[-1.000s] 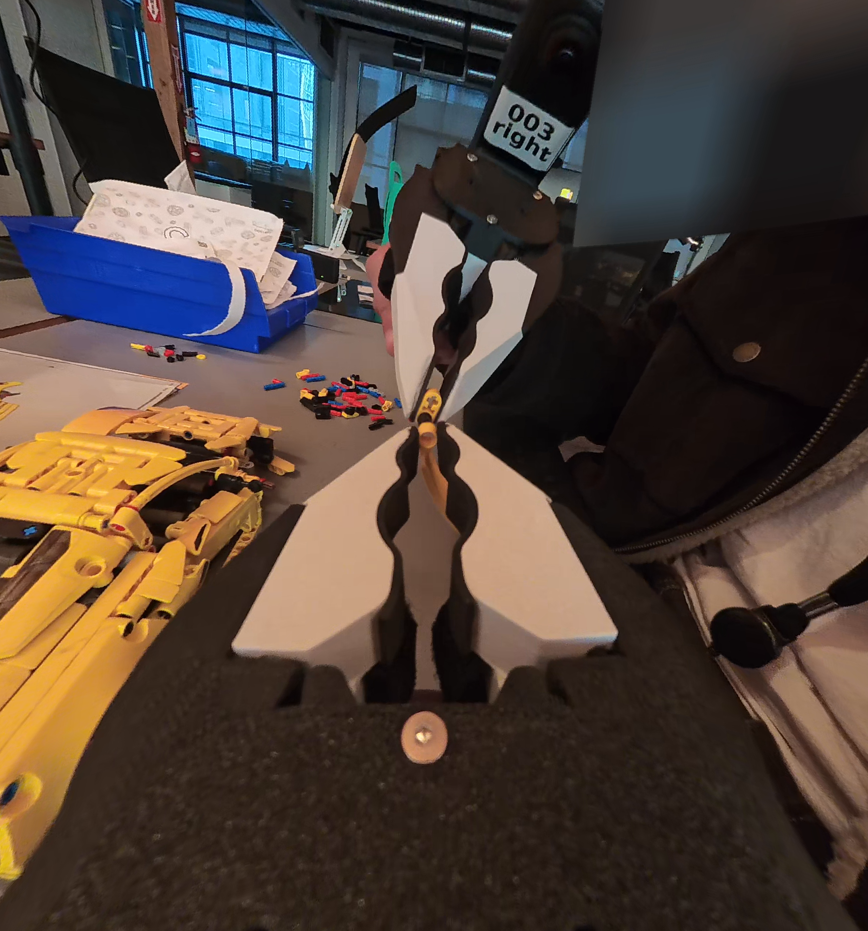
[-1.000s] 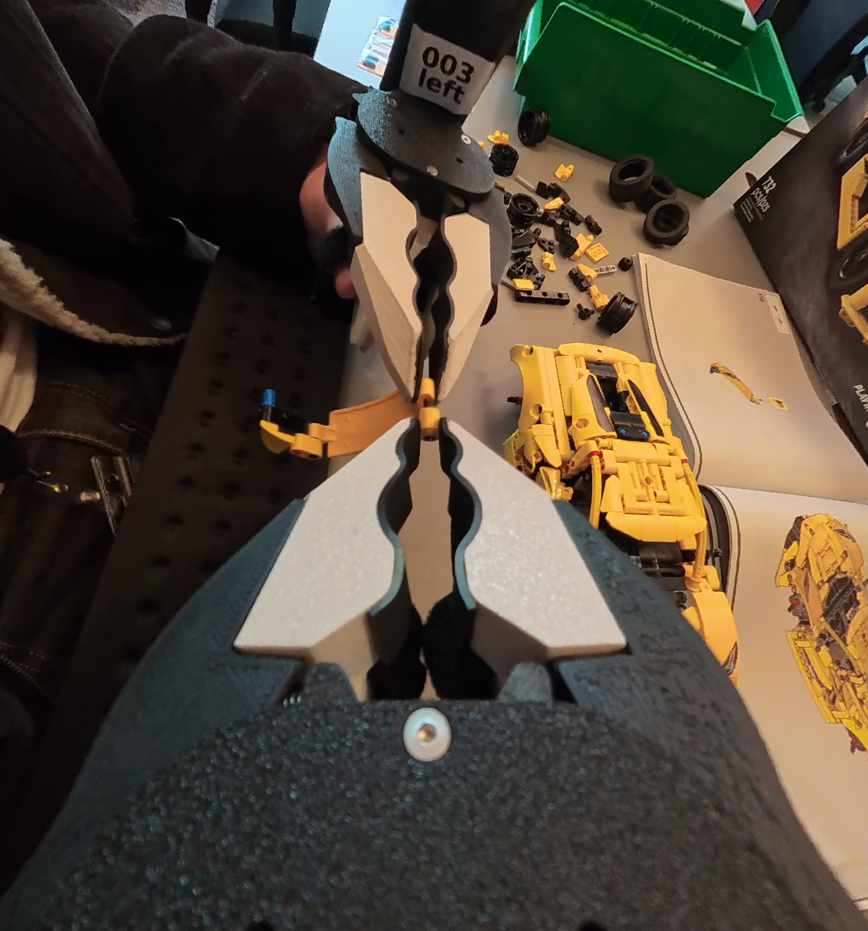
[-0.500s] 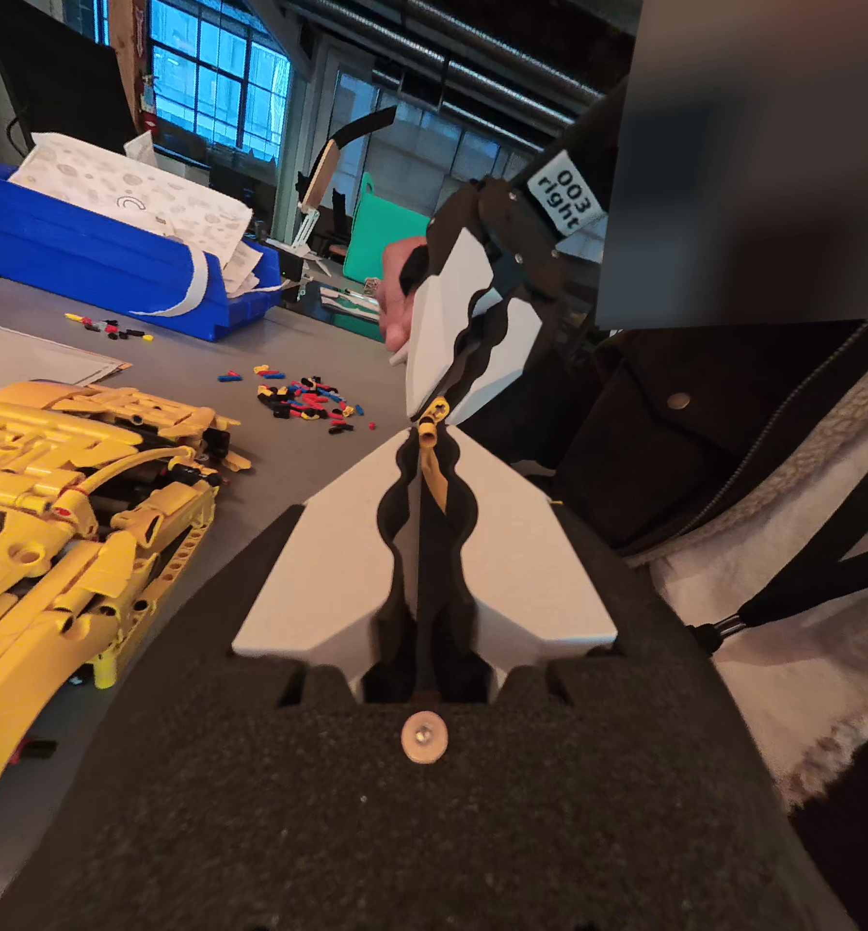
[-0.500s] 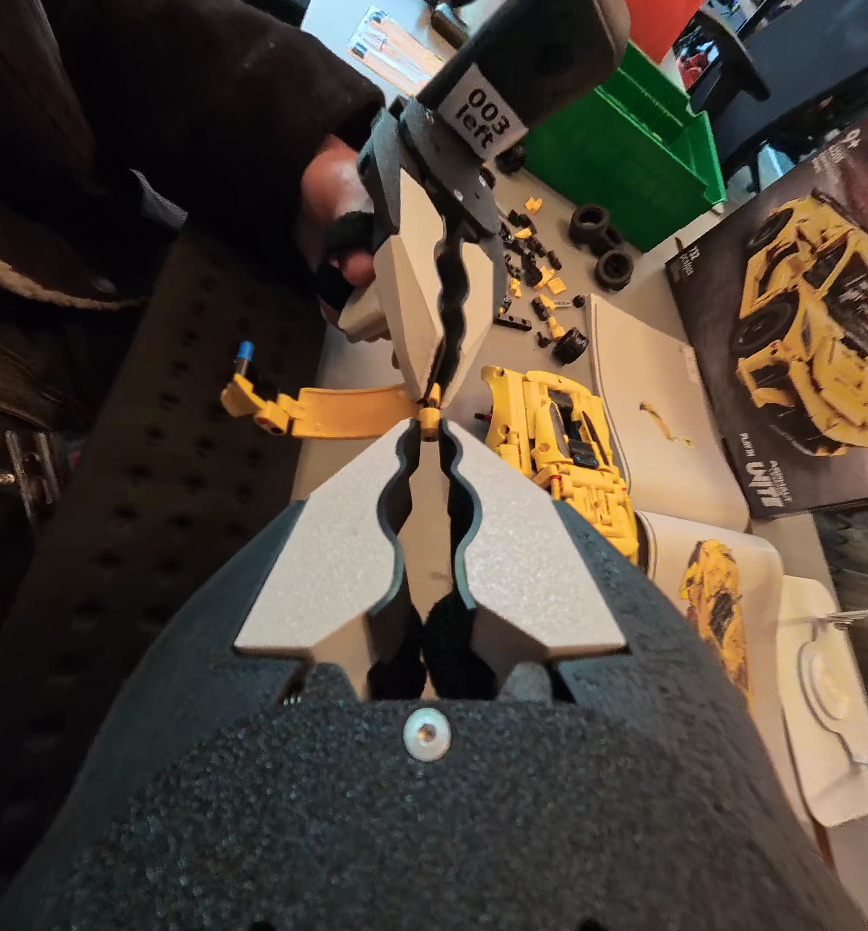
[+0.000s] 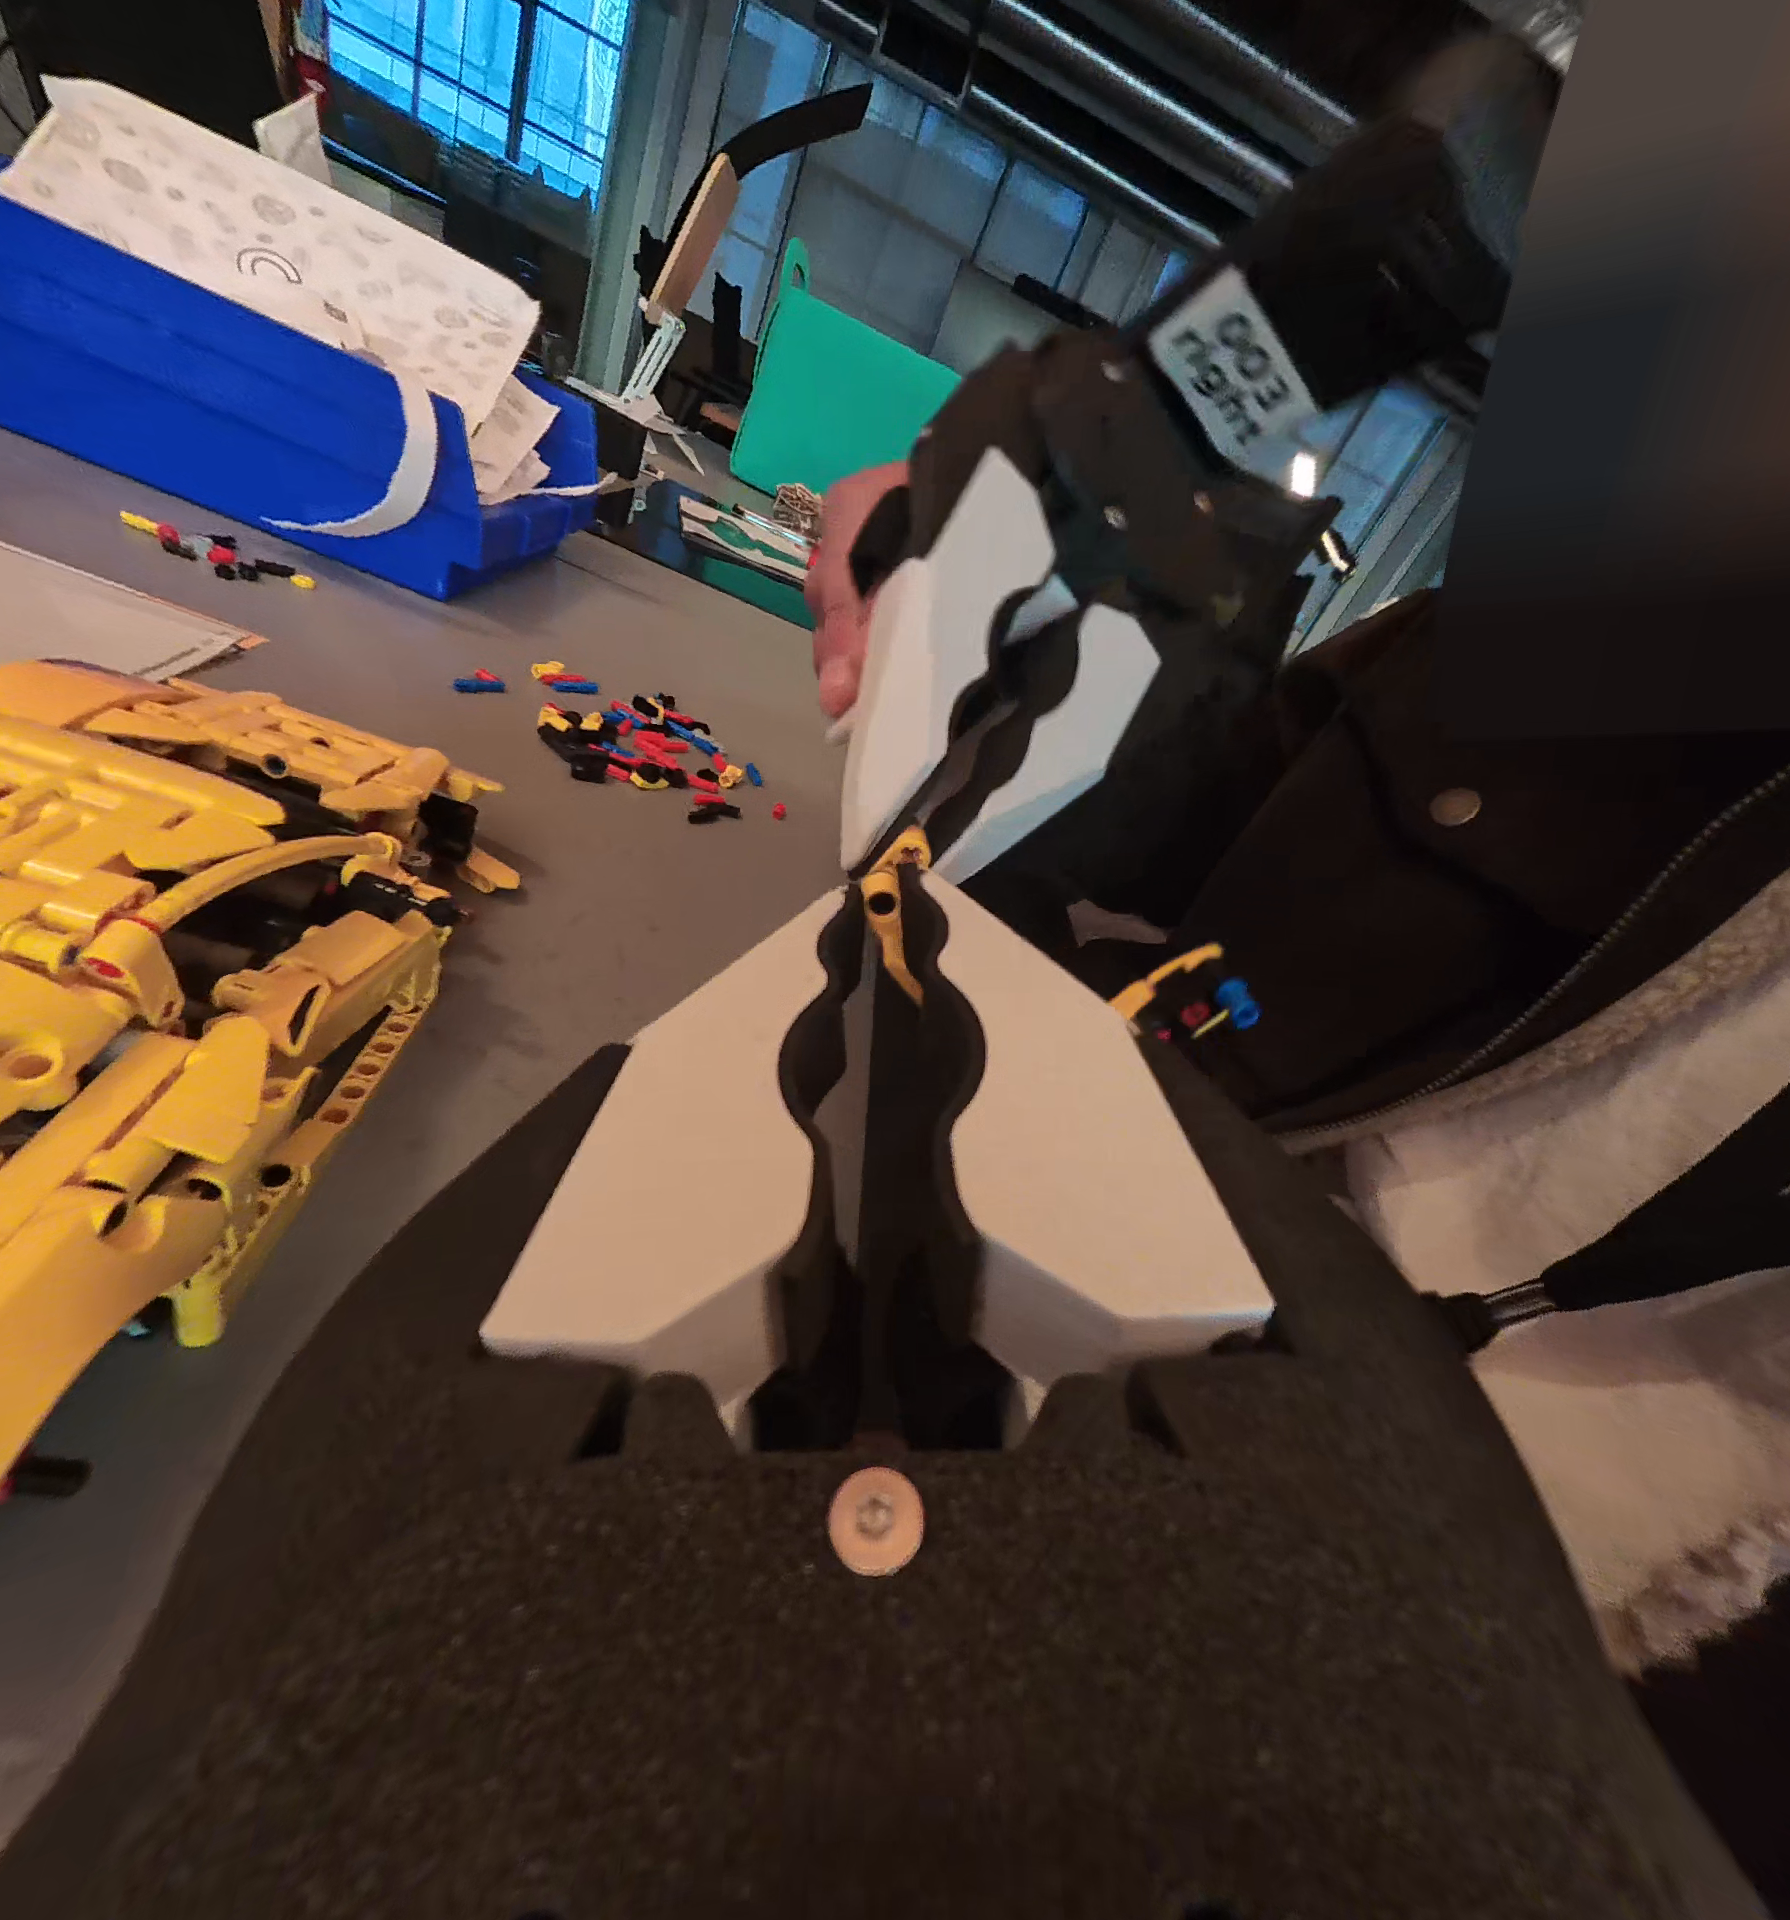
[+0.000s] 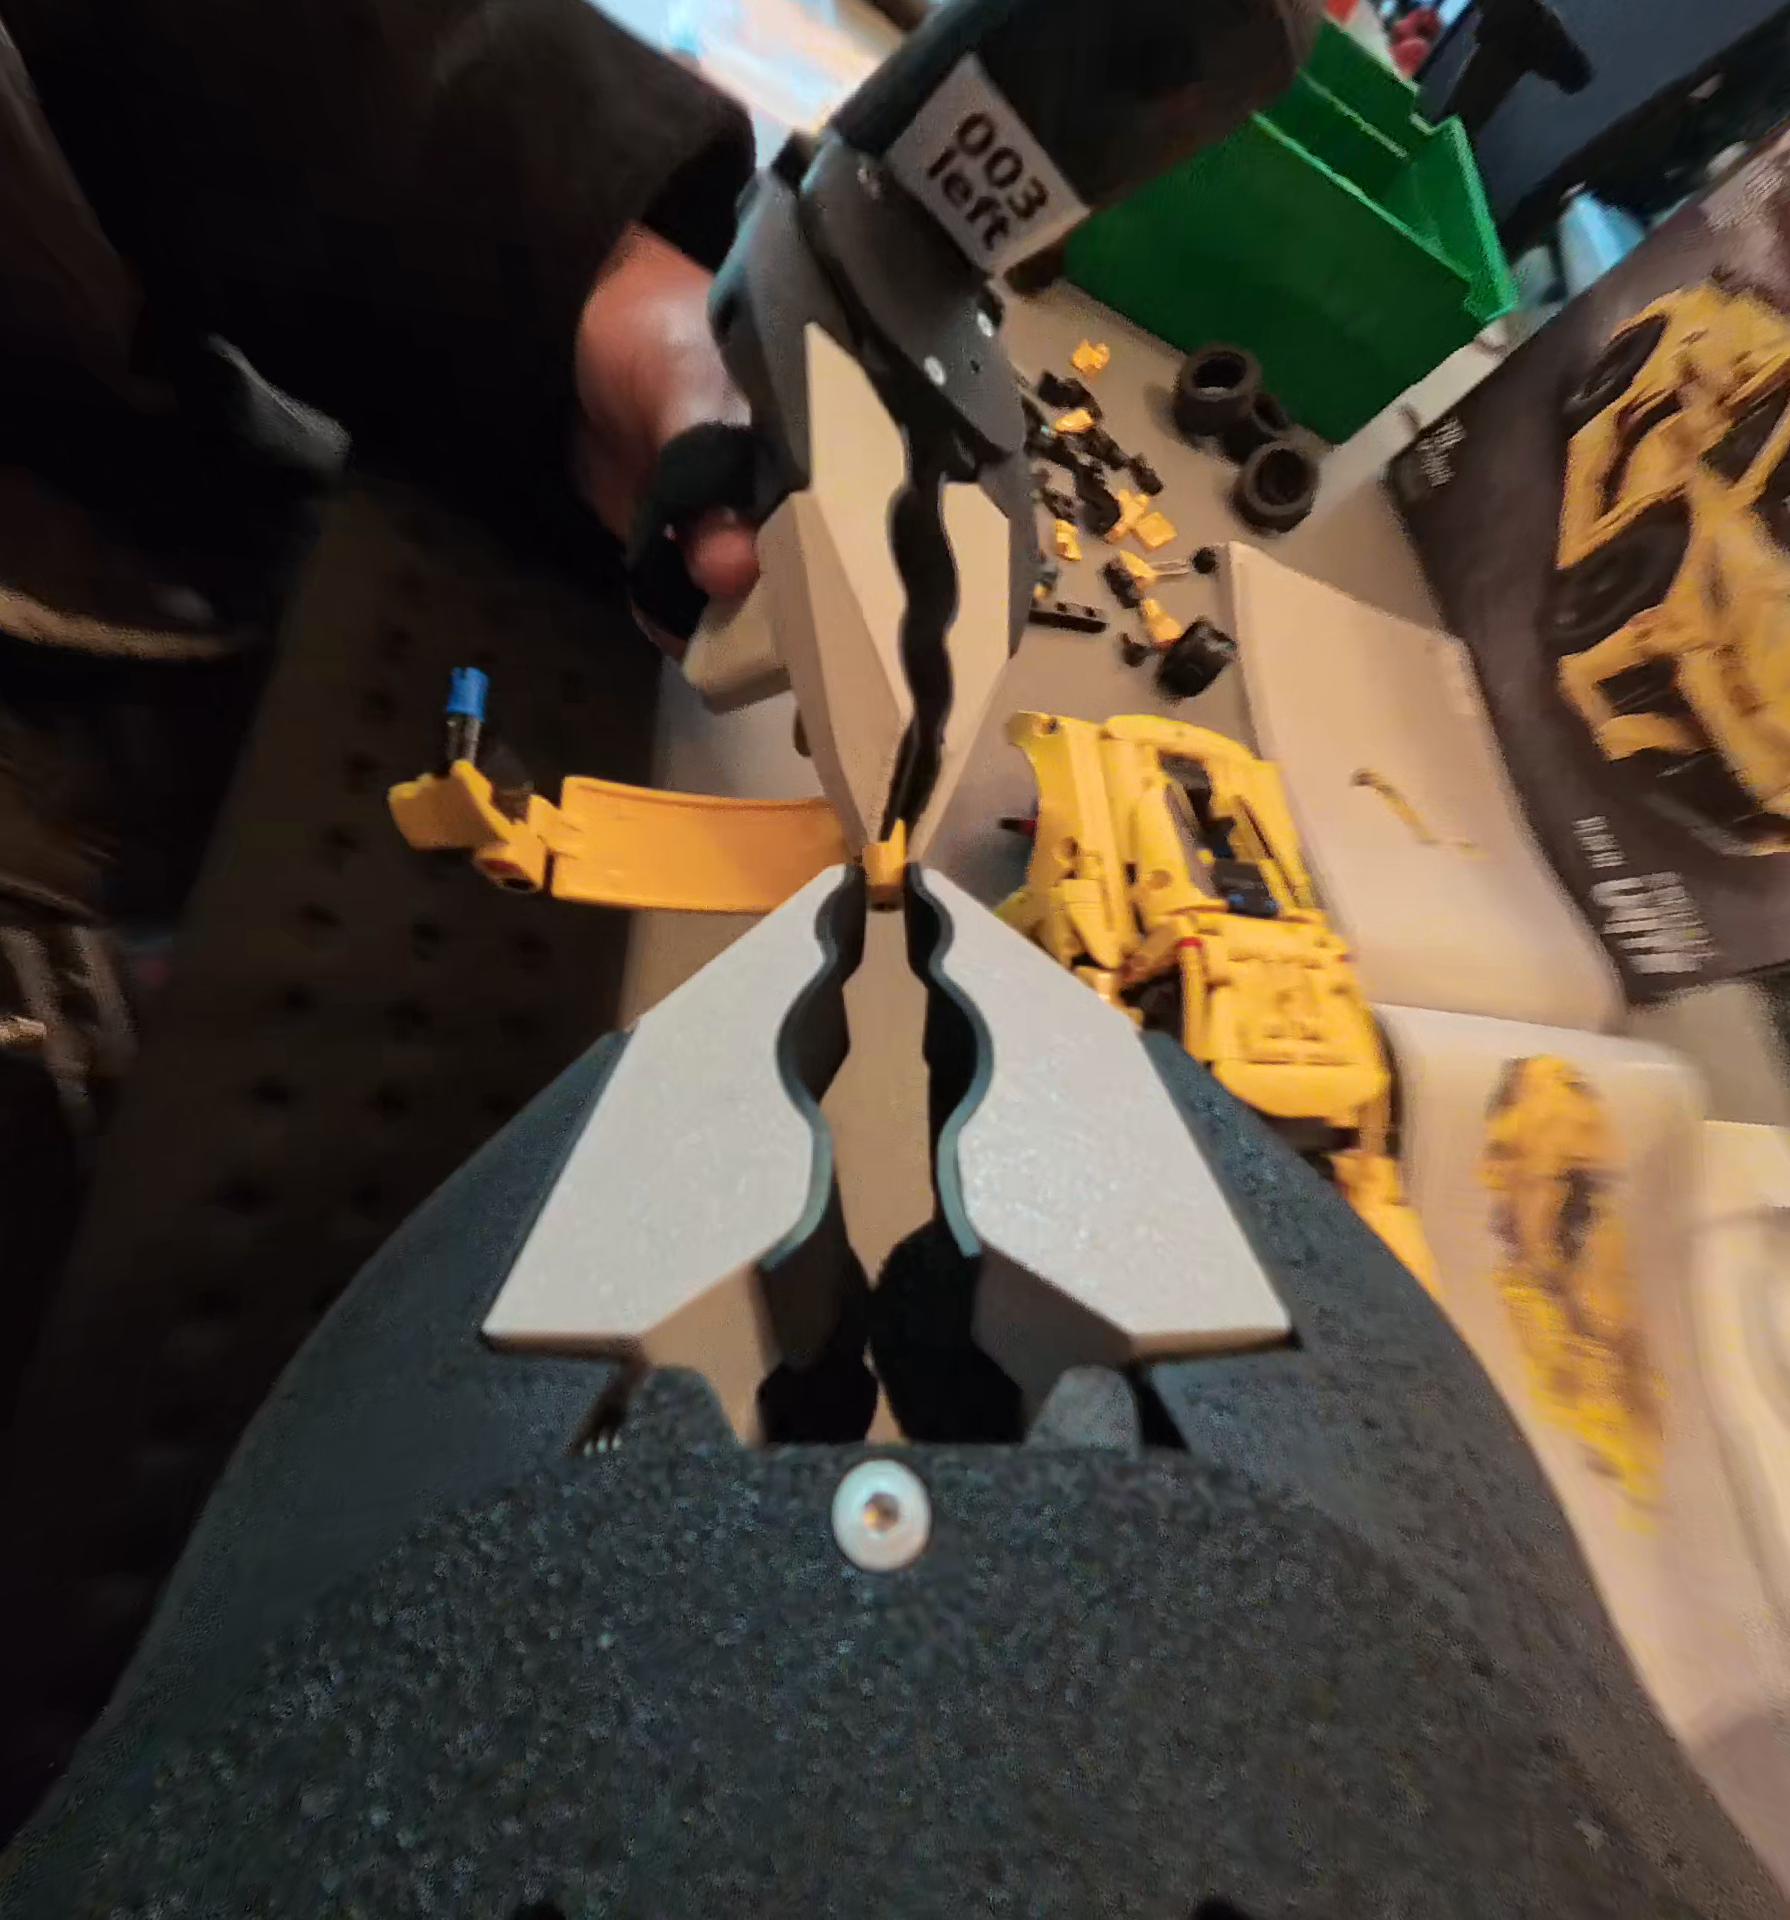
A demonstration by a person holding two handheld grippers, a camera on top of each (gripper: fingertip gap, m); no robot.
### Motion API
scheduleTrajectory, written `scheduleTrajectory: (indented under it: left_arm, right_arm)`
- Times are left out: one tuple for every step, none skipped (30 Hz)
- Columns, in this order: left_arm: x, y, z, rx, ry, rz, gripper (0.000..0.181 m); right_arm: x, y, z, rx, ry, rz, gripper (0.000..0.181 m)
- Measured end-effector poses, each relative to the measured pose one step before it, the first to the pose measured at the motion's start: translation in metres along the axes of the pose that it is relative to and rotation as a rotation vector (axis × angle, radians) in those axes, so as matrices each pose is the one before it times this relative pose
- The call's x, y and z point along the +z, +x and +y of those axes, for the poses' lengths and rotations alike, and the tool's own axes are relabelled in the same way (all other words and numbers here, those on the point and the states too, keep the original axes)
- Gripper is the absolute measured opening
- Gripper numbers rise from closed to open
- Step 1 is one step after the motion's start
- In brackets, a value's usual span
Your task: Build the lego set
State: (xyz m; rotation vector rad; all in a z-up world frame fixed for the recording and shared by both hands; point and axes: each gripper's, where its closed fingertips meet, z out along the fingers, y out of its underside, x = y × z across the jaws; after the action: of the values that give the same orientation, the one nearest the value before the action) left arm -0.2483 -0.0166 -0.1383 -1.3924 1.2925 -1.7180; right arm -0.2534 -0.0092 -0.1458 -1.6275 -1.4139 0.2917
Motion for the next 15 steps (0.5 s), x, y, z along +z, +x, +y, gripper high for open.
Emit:
scheduleTrajectory:
  left_arm:
    - [0.00126,0.00086,0.00130,0.0303,-0.0086,-0.0068,0.007]
    - [0.00144,0.00074,0.00147,0.0418,-0.0100,-0.0087,0.007]
    - [0.00122,0.00051,0.00065,0.0444,-0.0037,-0.0109,0.007]
    - [0.00103,-0.00025,0.00079,0.0315,-0.0035,-0.0110,0.007]
    - [0.00101,-0.00148,0.00183,0.0061,-0.0077,-0.0103,0.007]
    - [0.00045,-0.00264,0.00169,-0.0170,-0.0083,-0.0066,0.007]
    - [-0.00019,-0.00235,0.00088,-0.0298,-0.0036,0.0037,0.007]
    - [-0.00130,-0.00359,-0.00078,-0.0345,0.0041,-0.0018,0.011]
    - [-0.00227,-0.00524,-0.00221,-0.0372,0.0125,-0.0154,0.027]
    - [-0.00238,-0.00200,-0.00275,-0.0356,0.0164,0.0055,0.030]
    - [-0.00169,0.00133,-0.00210,-0.0264,0.0121,0.0222,0.030]
    - [-0.00016,0.00132,0.00022,-0.0105,-0.0011,0.0149,0.030]
    - [0.00101,-0.00011,0.00247,0.0016,-0.0151,-0.0011,0.029]
    - [0.00158,0.00099,0.00268,0.0072,-0.0174,0.0038,0.027]
    - [0.00080,0.00322,0.00105,0.0107,-0.0081,0.0169,0.017]
  right_arm:
    - [-0.00075,-0.00183,0.00104,0.0732,0.0339,-0.0543,0.006]
    - [-0.00087,-0.00189,0.00123,0.0782,0.0335,-0.0583,0.006]
    - [-0.00064,-0.00105,0.00057,0.0706,0.0418,-0.0486,0.006]
    - [-0.00002,-0.00052,0.00164,0.0524,0.0343,-0.0362,0.006]
    - [0.00050,0.00066,0.00255,0.0161,0.0210,-0.0081,0.006]
    - [0.00098,0.00227,0.00231,-0.0196,0.0101,0.0236,0.006]
    - [0.00100,0.00197,0.00141,-0.0373,0.0013,0.0323,0.006]
    - [0.00049,0.00274,-0.00005,-0.0346,0.0016,0.0364,0.006]
    - [-0.00051,0.00382,-0.00139,-0.0260,0.0085,0.0378,0.006]
    - [-0.00123,0.00280,-0.00184,-0.0203,0.0118,0.0262,0.006]
    - [-0.00180,0.00304,-0.00257,-0.0138,0.0145,0.0258,0.006]
    - [-0.00202,0.00238,-0.00274,-0.0074,0.0165,0.0176,0.006]
    - [-0.00173,0.00044,-0.00287,0.0001,0.0153,0.0018,0.006]
    - [-0.00120,0.00053,-0.00162,0.0030,0.0082,0.0006,0.006]
    - [-0.00034,0.00128,0.00115,-0.0015,-0.0050,0.0079,0.006]
